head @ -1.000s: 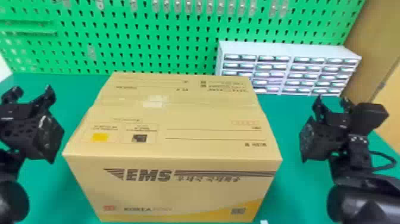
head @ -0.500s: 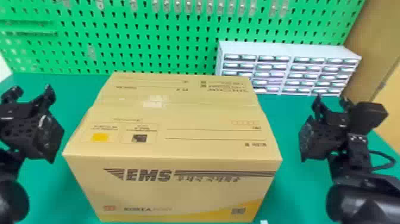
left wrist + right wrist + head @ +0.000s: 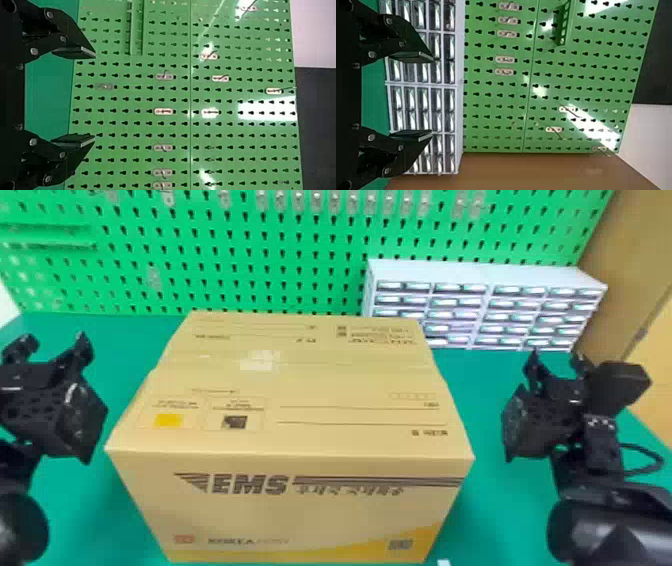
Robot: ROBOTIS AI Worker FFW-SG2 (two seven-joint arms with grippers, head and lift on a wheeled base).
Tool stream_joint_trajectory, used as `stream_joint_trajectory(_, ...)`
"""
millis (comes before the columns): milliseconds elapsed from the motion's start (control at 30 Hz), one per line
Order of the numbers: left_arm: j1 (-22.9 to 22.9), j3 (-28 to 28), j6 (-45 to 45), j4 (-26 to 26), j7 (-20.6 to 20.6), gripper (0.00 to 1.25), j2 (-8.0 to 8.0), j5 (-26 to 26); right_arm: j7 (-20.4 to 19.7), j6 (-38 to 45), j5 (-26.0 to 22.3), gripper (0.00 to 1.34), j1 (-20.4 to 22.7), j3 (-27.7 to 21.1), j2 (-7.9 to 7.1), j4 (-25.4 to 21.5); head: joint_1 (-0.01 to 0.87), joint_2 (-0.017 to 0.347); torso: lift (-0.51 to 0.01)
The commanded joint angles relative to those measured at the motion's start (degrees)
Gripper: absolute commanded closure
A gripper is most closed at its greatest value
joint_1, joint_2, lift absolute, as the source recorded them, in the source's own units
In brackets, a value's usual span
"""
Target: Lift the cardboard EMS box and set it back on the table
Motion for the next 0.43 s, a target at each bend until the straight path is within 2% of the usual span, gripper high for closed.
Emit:
stream_joint_trajectory(0,0.1,0.0,0.0,0.0,0.0,0.5,0.0,0.0,0.0,0.0,0.0,0.58,0.0,-0.1,0.0,0.0,0.678,-0.015,-0.092)
stream_joint_trajectory(400,0.0,0.0,0.0,0.0,0.0,0.5,0.0,0.0,0.0,-0.3,0.0,0.57,0.1,0.1,0.0,0.1,0.678,-0.015,-0.092)
